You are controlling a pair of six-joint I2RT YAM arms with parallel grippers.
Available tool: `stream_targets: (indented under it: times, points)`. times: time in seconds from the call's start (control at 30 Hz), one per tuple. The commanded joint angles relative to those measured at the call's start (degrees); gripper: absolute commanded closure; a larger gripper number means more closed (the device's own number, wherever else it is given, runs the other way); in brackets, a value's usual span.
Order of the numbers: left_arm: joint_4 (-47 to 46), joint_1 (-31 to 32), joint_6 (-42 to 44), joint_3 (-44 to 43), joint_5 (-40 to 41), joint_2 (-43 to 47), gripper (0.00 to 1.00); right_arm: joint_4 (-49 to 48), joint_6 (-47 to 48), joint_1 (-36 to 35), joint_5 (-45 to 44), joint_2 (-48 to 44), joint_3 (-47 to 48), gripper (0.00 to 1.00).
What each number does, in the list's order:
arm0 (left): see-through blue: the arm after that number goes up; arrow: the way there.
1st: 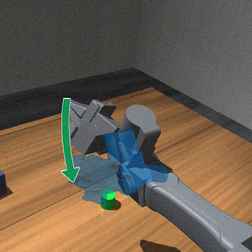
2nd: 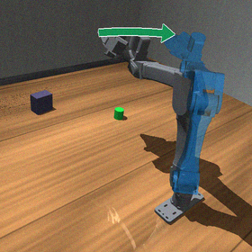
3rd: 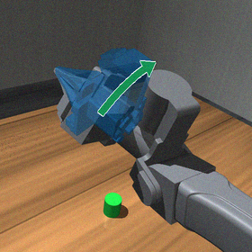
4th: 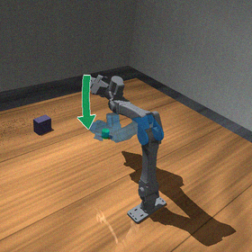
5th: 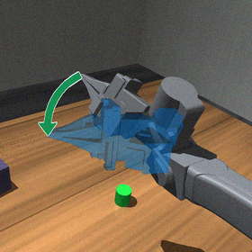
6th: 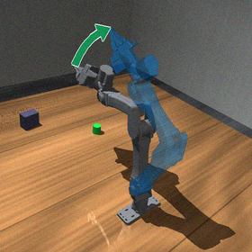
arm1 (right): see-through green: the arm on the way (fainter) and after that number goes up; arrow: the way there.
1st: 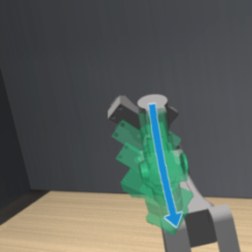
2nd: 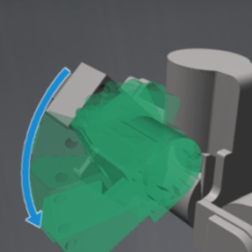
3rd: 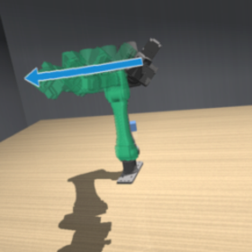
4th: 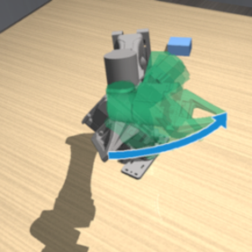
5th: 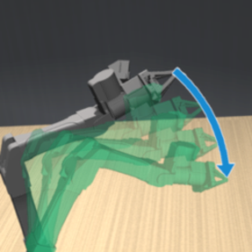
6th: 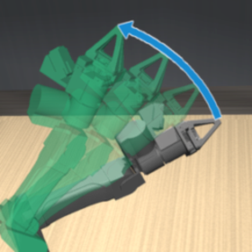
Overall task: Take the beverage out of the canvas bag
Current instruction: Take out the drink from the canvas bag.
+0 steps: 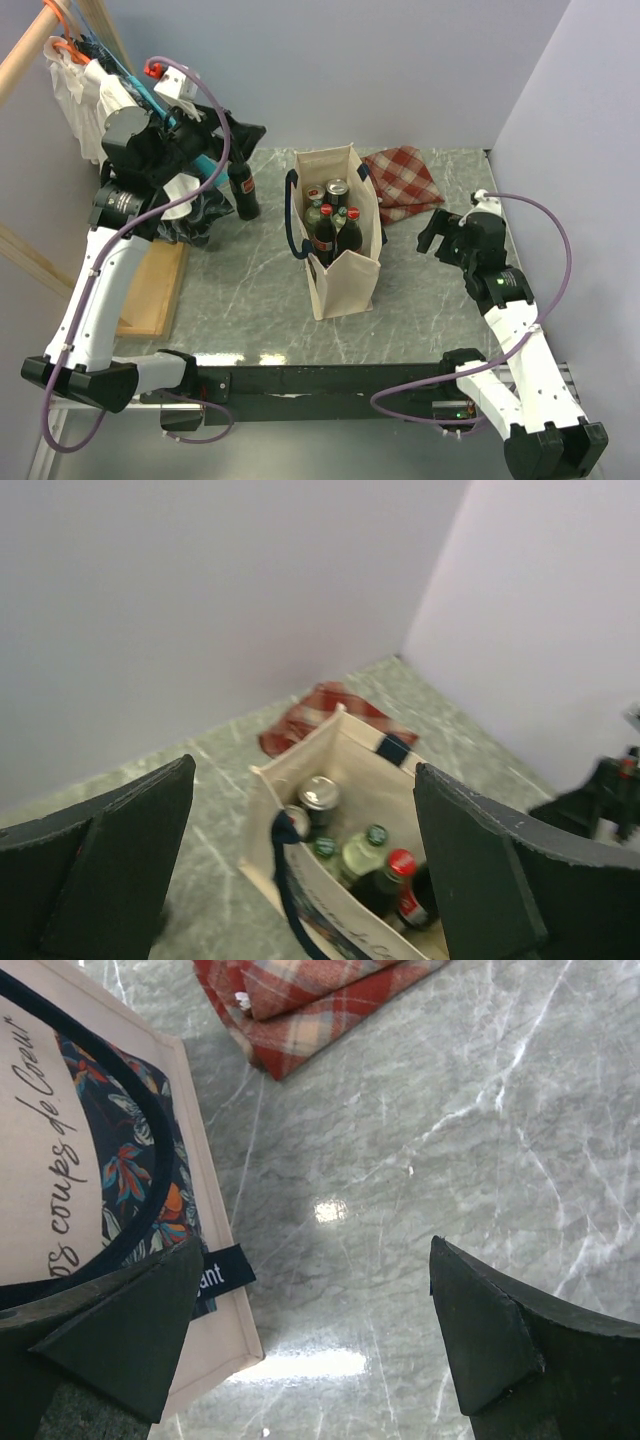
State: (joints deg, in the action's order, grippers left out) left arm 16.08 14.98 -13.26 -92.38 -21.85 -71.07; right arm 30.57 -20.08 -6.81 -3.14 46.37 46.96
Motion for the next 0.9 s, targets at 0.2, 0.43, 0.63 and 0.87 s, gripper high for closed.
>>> stream_targets:
  times: [0.2, 0.43, 0.63, 0.87]
  points:
    - [0.7, 0.1, -5.6, 1.0, -3.2, 3.2, 0.04, 1.7, -2.9, 0.0, -3.0, 1.4, 4.6, 0.00]
    - [11.2, 1.7, -7.7, -6.8, 2.6, -1.4, 0.04, -0.3, -7.0, 0.0, -5.1, -1.2, 3.0, 0.00]
    - [18.1, 7.6, -7.4, -10.4, 10.6, -6.5, 0.04, -3.4, -9.5, 0.0, -6.1, -5.2, 0.6, 0.00]
    - [21.3, 12.6, -5.0, -14.2, 4.4, -11.4, 0.04, -5.2, -9.6, 0.1, -1.9, -5.8, -0.2, 0.00]
